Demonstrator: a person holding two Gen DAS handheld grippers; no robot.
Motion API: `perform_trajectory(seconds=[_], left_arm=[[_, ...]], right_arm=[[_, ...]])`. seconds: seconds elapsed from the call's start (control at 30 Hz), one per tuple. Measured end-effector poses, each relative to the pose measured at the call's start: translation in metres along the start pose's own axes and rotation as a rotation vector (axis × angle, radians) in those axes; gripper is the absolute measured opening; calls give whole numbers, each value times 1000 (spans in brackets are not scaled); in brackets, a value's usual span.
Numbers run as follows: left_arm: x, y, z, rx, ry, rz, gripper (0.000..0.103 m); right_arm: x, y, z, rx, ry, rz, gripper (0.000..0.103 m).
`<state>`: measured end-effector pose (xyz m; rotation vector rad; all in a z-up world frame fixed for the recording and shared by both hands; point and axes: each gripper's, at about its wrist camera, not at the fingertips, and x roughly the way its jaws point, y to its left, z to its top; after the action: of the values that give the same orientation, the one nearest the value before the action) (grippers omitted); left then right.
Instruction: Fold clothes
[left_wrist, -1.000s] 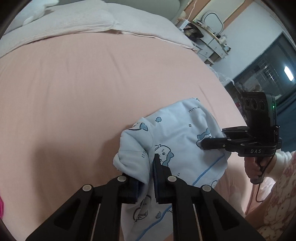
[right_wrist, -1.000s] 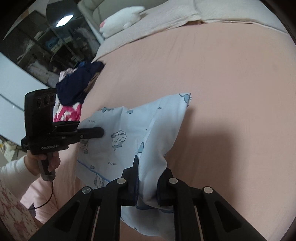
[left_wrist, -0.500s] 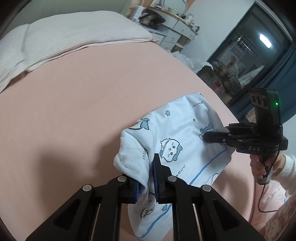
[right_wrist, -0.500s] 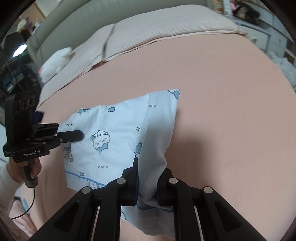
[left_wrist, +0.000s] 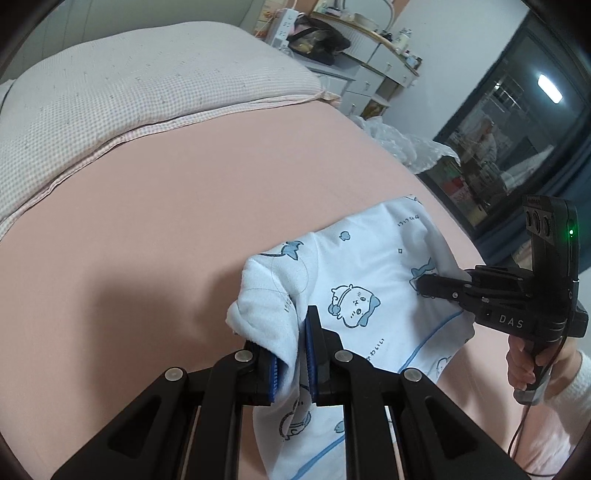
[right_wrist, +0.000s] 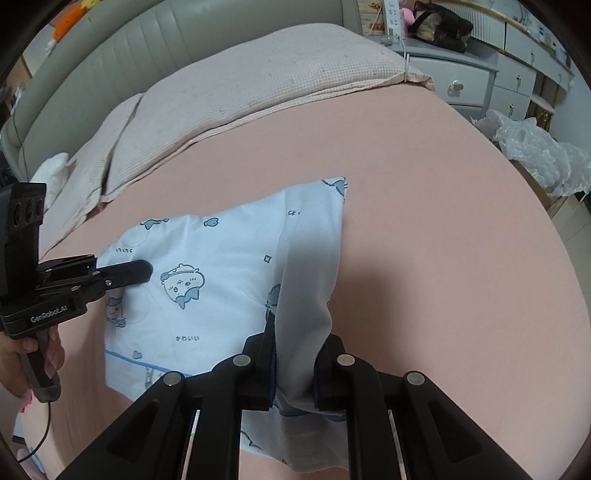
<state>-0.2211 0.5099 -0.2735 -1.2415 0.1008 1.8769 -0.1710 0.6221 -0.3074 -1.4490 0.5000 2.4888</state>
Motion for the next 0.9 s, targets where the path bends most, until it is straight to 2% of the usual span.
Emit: perform_trajectory(seconds=[0.1,0.17,0.23,0.27,0.33,0.37,0.4,0.43,0.47,0.53,0.57,0.63,0.7,0.73,0.77,0.83,0.87,0.9], left_arm=[[7,1,6,-4,-1,23,10],[12,3,9,-11,3,28,10],[23,7,10,-23,33,41,11],[31,10,10,-30,60,50,15],[32,20,9,-73,76,39,16],[26,25,9,-98,75,35,23],[21,29,9,-123,75,31,32],[15,34,10,-146,73,30,61],[2,36,9,-125,47,90,77],[-23,42,7,-80,12,214,78],[-35,45,5,-57,0,274,78],[-50,42,-2,-25,-32,239,78],[-57,32,-8,18,-52,191,78],[-48,27,-16,39,-31,217,78],[-39,22,-24,61,-10,244,77],[-21,12,-40,105,33,300,76],[-10,13,-52,132,71,419,72],[-12,18,-59,118,69,436,73]], right_arm=[[6,-16,19,-12,-4,12,12],[8,-22,29,-103,19,60,12],[11,-29,36,-104,25,41,12],[16,-32,36,-103,44,23,13],[28,-37,34,-94,89,-20,24],[24,-41,34,-77,79,-41,35],[21,-46,34,-60,69,-62,39],[17,-50,34,-43,58,-84,43],[13,-55,35,-25,48,-105,54],[5,-64,35,5,25,-152,63],[-4,-69,36,8,6,-183,63],[-22,-77,37,11,-48,-218,63],[-31,-72,36,-22,-88,-165,63],[-29,-65,34,-54,-89,-153,63],[-19,-56,33,-92,-75,-175,63],[10,-50,24,-168,14,-274,62],[21,-51,19,-189,51,-310,61],[20,-58,14,-168,47,-299,61]])
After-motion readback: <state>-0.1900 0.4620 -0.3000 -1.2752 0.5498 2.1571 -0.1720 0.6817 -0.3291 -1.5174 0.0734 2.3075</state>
